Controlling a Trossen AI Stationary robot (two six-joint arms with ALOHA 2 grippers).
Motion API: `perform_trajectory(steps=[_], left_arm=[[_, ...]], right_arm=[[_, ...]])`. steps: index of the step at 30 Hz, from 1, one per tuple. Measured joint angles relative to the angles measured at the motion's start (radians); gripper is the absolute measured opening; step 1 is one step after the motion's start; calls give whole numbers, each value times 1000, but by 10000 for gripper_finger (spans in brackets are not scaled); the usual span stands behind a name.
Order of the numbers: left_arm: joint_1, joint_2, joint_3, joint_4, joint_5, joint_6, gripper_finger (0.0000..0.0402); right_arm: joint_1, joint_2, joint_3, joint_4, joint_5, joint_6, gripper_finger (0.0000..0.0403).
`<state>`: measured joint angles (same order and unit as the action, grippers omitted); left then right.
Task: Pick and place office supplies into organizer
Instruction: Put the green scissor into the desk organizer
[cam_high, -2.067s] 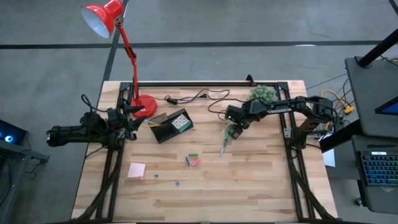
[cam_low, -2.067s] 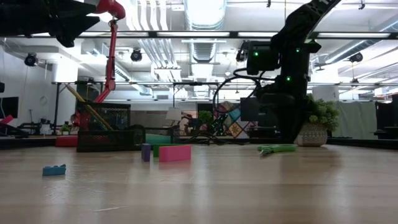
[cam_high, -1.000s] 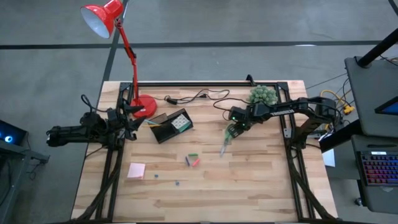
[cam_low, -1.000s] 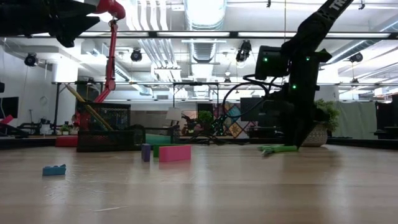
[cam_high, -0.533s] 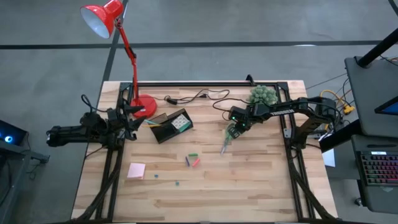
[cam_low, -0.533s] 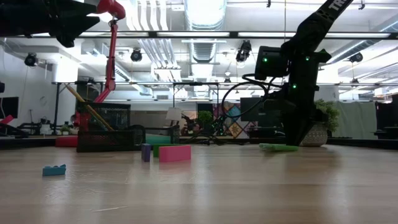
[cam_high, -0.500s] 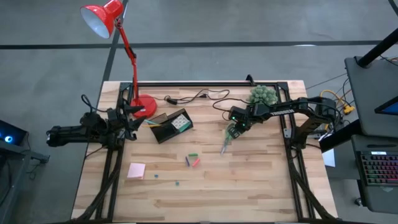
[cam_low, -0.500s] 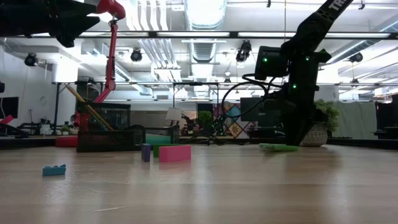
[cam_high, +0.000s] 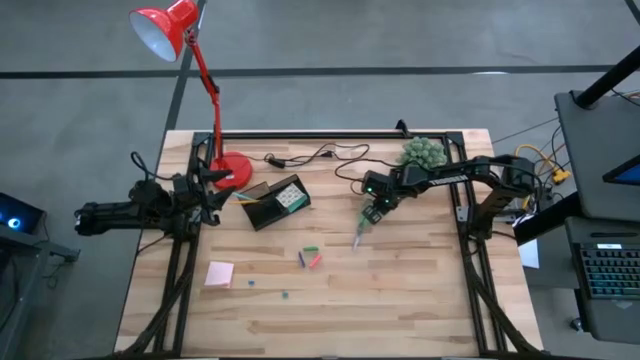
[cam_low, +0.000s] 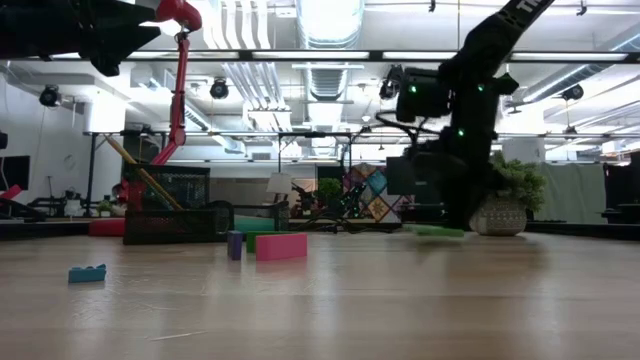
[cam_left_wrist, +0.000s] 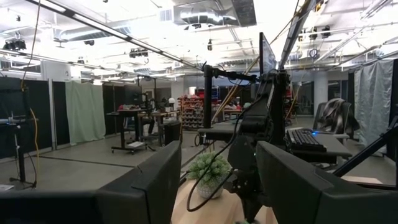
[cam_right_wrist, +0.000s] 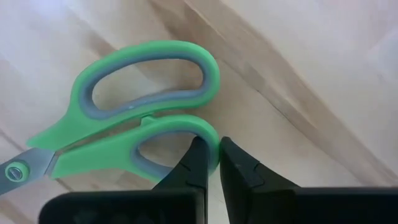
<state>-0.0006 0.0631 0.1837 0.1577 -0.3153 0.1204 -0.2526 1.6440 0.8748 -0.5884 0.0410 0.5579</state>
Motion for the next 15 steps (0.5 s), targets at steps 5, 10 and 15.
perform_trajectory(steps=[5,10,15], left_arm=[[0,0,0,1,0,0,196],[0,0,0,0,0,0,196],[0,0,0,-1,0,0,196]], right_arm=[[4,-2,35,-5,26,-27,12],[16,-3,72,-1,82,-45,12],[47,-5,128,3,181,-69,12]])
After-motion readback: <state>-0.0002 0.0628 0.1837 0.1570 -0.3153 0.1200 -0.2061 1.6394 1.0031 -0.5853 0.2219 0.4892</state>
